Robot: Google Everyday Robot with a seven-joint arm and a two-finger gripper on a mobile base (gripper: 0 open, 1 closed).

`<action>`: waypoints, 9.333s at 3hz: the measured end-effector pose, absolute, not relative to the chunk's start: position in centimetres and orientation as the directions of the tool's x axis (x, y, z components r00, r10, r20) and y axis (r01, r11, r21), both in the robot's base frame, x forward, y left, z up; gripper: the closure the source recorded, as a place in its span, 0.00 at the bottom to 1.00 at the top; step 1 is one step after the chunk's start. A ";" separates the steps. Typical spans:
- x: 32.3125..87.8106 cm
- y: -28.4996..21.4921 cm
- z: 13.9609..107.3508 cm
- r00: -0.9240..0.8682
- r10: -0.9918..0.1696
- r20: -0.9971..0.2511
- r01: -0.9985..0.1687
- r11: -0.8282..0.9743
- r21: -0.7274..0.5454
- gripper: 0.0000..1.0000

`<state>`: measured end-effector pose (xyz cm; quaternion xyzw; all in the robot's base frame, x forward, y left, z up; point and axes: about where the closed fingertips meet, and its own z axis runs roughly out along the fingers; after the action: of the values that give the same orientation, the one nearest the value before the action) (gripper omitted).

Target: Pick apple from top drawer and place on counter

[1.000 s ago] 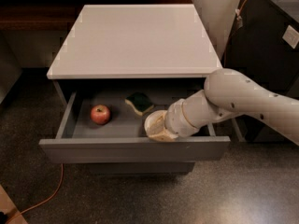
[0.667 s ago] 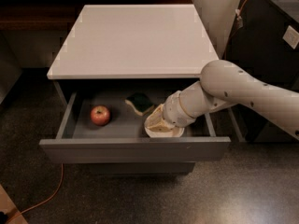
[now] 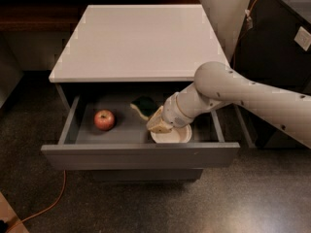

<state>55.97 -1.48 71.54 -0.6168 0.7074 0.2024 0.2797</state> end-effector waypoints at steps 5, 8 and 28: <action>50.5 -0.8 68.3 -0.118 -0.828 -0.548 -0.991 0.134 0.010 1.00; 42.0 -2.0 69.1 -0.184 -0.834 -0.521 -0.982 0.181 0.057 1.00; 58.8 14.4 70.9 -0.015 -0.808 -0.589 -1.000 -0.003 0.031 1.00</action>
Offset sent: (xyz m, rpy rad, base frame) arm -0.0074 0.0089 -0.0475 -0.1536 0.0496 0.0184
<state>58.79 14.44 70.89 -0.6700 0.6745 0.2298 0.2083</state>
